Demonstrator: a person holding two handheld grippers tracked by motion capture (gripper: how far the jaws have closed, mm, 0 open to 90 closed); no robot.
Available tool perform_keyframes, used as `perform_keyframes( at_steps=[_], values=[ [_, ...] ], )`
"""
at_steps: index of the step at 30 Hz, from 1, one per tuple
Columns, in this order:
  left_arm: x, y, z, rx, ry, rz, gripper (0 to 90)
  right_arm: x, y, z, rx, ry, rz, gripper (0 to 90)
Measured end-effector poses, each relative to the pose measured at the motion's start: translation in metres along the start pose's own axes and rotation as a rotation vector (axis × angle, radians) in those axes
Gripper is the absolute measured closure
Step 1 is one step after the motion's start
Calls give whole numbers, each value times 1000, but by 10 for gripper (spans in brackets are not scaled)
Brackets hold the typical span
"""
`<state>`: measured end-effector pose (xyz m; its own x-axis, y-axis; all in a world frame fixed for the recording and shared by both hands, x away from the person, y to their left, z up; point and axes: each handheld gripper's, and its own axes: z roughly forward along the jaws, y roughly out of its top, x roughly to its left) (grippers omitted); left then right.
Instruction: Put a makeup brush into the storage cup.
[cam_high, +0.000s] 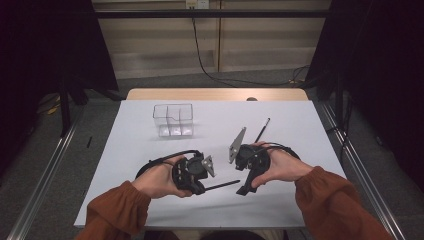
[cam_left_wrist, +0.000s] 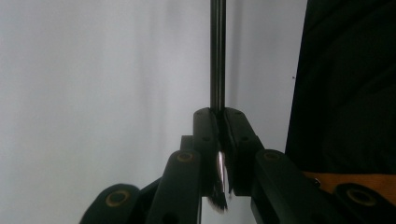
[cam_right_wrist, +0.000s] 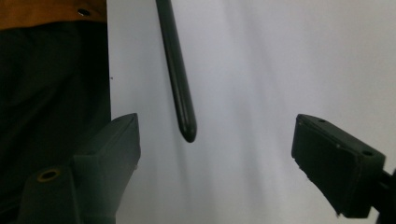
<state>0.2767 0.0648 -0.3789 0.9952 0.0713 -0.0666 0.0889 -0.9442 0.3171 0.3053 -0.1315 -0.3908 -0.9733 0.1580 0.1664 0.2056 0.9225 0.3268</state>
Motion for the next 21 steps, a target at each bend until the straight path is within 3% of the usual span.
perform_keyframes(
  at_steps=[1, 6, 10, 21],
  values=[
    [0, 1, 0, 11, -6, 5, 843, 0, 2, 1, 24, 18, 0, 225],
    [0, 2, 1, 15, -8, 7, 843, 2, 7, 6, 74, 37, -27, 286],
    [0, 1, 3, 11, -8, 9, 844, 2, 10, 4, 67, 45, -49, 382],
    [1, 1, 5, 20, -20, 16, 843, 3, 14, 8, 48, 47, -79, 529]
  ],
)
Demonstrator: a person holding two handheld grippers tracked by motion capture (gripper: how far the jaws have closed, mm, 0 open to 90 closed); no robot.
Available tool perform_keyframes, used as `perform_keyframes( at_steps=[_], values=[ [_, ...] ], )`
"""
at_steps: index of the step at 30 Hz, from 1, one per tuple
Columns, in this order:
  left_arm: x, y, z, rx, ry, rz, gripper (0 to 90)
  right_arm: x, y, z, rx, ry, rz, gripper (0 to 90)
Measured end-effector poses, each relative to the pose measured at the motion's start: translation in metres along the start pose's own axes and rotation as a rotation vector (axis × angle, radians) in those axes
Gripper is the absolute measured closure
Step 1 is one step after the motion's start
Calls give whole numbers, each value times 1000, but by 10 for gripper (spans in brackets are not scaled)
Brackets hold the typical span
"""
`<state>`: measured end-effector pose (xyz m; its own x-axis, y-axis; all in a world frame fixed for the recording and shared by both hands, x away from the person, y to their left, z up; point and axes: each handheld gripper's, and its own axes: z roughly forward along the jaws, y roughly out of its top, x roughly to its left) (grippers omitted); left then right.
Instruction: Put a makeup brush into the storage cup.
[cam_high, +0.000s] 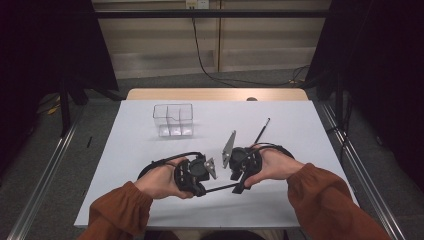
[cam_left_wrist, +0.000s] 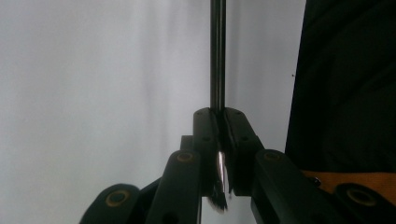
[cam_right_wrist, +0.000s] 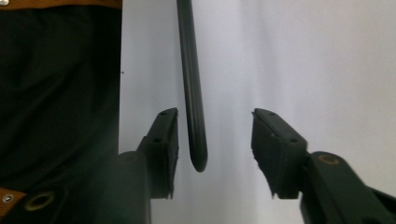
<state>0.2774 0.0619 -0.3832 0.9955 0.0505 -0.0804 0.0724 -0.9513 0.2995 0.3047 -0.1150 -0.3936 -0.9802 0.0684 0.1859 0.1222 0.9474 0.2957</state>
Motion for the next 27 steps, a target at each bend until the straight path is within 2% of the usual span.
perform_keyframes(
  at_steps=[7, 12, 16, 22, 24, 27],
  values=[
    [0, 0, 2, -11, -6, -2, 843, 1, 4, 3, 6, 8, -15, 620],
    [0, -1, 1, -15, 10, -4, 843, 2, 5, 5, 6, 17, -23, 713],
    [1, -2, 1, -5, 11, 0, 843, 1, 5, 5, -7, 18, -26, 725],
    [0, -3, 5, -26, 25, -9, 843, 3, 6, 5, -26, 15, -35, 766],
    [1, -3, 4, -20, 26, -11, 843, 3, 7, 6, -23, 23, -32, 819],
    [1, -3, 4, -25, 22, -7, 843, 2, 6, 7, -27, 32, -41, 829]
  ],
)
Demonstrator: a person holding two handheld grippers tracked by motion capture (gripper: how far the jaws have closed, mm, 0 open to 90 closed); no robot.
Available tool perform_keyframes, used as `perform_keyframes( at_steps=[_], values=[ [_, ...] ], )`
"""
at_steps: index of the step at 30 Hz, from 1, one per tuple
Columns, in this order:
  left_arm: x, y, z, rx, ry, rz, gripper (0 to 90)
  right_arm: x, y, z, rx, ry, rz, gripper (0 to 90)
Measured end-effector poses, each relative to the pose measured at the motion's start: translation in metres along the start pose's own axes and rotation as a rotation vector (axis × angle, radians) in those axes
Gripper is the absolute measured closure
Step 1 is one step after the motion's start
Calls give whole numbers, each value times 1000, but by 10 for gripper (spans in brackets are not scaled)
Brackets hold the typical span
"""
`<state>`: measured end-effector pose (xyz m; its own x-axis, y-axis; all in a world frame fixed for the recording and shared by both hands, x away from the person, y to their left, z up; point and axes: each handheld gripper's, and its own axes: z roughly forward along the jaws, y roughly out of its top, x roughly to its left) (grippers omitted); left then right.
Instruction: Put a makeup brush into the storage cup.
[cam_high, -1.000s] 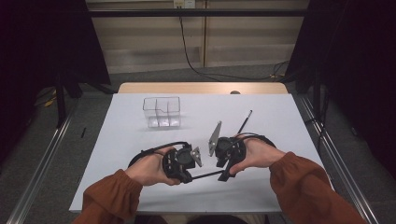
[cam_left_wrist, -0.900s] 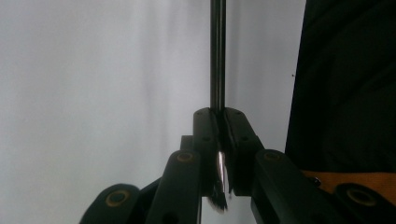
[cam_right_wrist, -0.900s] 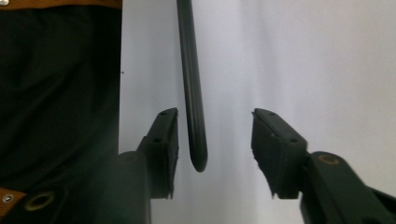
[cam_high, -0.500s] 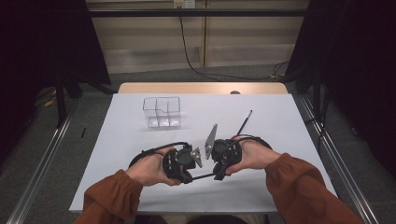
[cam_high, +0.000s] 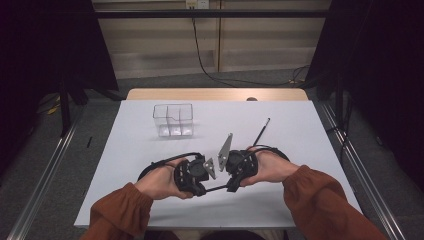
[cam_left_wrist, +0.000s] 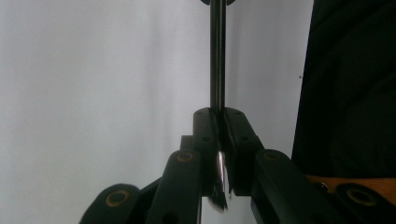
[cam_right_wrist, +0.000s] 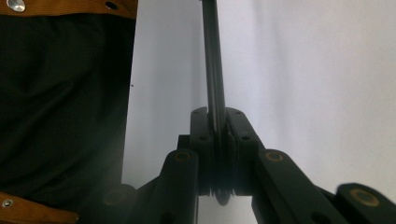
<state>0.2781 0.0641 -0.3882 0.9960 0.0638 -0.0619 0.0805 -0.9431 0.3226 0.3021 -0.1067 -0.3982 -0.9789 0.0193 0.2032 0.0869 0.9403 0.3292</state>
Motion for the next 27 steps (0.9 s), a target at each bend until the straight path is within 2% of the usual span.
perform_keyframes(
  at_steps=[3, 4, 7, 8, 12, 14, 16, 17, 18, 19, 20, 21, 22, 23, 26, 27],
  values=[
    [0, -1, 1, -6, 0, 9, 842, 0, -1, 1, -5, 10, -5, 834],
    [0, -1, 1, -9, -11, 4, 841, -1, -1, 1, -7, 14, -12, 835],
    [1, -2, 2, -15, -7, -1, 837, -2, -2, 1, -12, 23, -4, 836],
    [1, -2, 2, -23, -11, -14, 837, -2, -2, 1, -12, 23, -4, 836],
    [3, -4, 1, -49, 7, -8, 814, -2, -3, -1, -15, 24, 4, 836],
    [3, -5, 1, -57, 27, 8, 748, -4, -5, -2, -17, 19, 10, 837],
    [4, -6, 0, -70, 47, 8, 719, -4, -5, -1, -12, 18, 17, 837],
    [5, -8, 0, -103, 53, -3, 675, -5, -7, 0, -18, 16, 22, 837],
    [5, -8, 0, -103, 53, -3, 655, -5, -7, 0, -18, 16, 22, 837],
    [5, -10, 0, -128, 57, -18, 655, -5, -7, 1, -17, 14, 24, 837],
    [6, -11, -1, -122, 56, -11, 594, -5, -9, 0, -28, 8, 22, 837],
    [5, -13, 1, -150, 56, -45, 594, -5, -9, 0, -28, 8, 22, 837],
    [6, -14, 0, -147, 64, -36, 532, -4, -10, -2, -39, 6, 18, 837],
    [6, -15, 1, -169, 70, -54, 532, -4, -10, -2, -39, 6, 18, 837],
    [7, -18, 1, -198, 88, -83, 417, -3, -11, -6, -57, -11, 24, 837],
    [8, -20, 1, -229, 100, -106, 357, -3, -12, -7, -63, -15, 24, 837]
  ],
)
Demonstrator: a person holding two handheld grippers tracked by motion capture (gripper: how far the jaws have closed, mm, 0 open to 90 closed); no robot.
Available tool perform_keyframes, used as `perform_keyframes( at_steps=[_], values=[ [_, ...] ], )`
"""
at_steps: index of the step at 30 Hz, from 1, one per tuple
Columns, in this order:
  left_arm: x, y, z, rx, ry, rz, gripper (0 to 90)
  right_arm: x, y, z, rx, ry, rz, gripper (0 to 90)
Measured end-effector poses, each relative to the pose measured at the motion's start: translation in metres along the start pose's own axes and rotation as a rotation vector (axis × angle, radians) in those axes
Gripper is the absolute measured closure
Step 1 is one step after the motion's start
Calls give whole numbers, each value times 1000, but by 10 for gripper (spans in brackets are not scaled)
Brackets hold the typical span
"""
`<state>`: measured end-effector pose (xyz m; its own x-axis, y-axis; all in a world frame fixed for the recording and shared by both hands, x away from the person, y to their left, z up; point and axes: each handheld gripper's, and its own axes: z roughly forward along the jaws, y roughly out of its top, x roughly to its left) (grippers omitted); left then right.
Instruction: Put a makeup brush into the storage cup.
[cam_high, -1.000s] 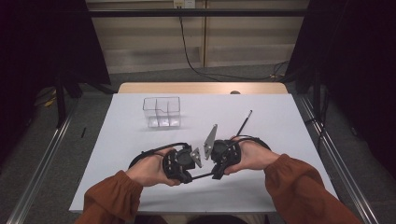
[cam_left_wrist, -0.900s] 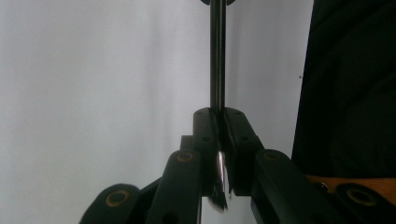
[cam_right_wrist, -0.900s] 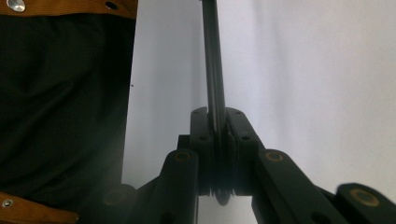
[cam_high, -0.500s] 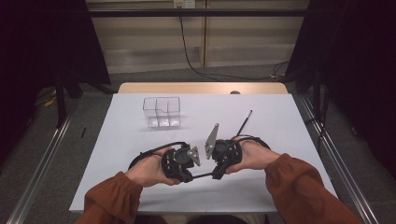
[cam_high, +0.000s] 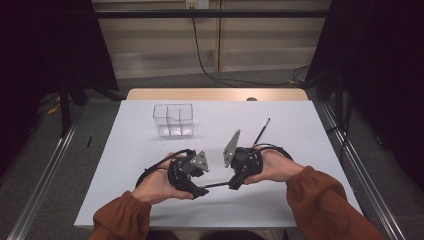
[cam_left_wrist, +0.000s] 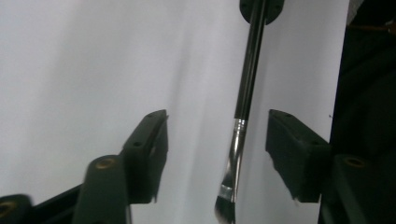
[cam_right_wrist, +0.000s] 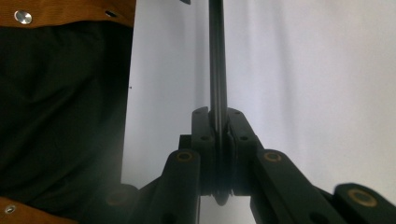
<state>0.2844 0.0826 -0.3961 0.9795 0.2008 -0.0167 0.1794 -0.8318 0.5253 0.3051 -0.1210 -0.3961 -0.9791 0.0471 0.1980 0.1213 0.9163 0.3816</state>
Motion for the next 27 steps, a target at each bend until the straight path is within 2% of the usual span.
perform_keyframes(
  at_steps=[1, 2, 3, 6, 8, 10, 11, 12, 15, 20, 23, 25, 27],
  values=[
    [0, 0, 0, 0, 0, 0, 316, 0, -1, -1, -1, 0, 7, 837],
    [1, -1, 0, 0, 6, -1, 316, 0, -1, -1, -1, 0, 7, 837],
    [1, -3, -1, -26, 25, -20, 276, 0, -3, -2, -10, -2, 11, 837],
    [2, -5, -2, -37, 33, -31, 202, -1, -7, -4, -22, -3, 22, 837],
    [3, -8, -3, -59, 45, -43, 179, -1, -8, -4, -27, -3, 21, 837],
    [4, -11, -2, -80, 36, -57, 158, 1, -10, -3, -33, 8, 14, 837],
    [5, -12, -1, -89, 48, -64, 158, 1, -10, -3, -33, 8, 14, 837],
    [5, -14, -1, -90, 52, -71, 128, 2, -11, -3, -30, 2, 31, 837],
    [6, -18, -1, -105, 51, -83, 116, 1, -15, -5, -46, 3, 41, 838],
    [8, -27, -6, -125, 76, -113, 79, 1, -22, -8, -61, -1, 54, 837],
    [8, -32, -9, -156, 92, -141, 62, 1, -30, -10, -71, -9, 69, 837],
    [7, -36, -12, -172, 101, -176, 67, 1, -35, -11, -80, -15, 78, 837],
    [5, -40, -16, -196, 119, -187, 62, 2, -37, -12, -86, -15, 79, 837]
  ],
)
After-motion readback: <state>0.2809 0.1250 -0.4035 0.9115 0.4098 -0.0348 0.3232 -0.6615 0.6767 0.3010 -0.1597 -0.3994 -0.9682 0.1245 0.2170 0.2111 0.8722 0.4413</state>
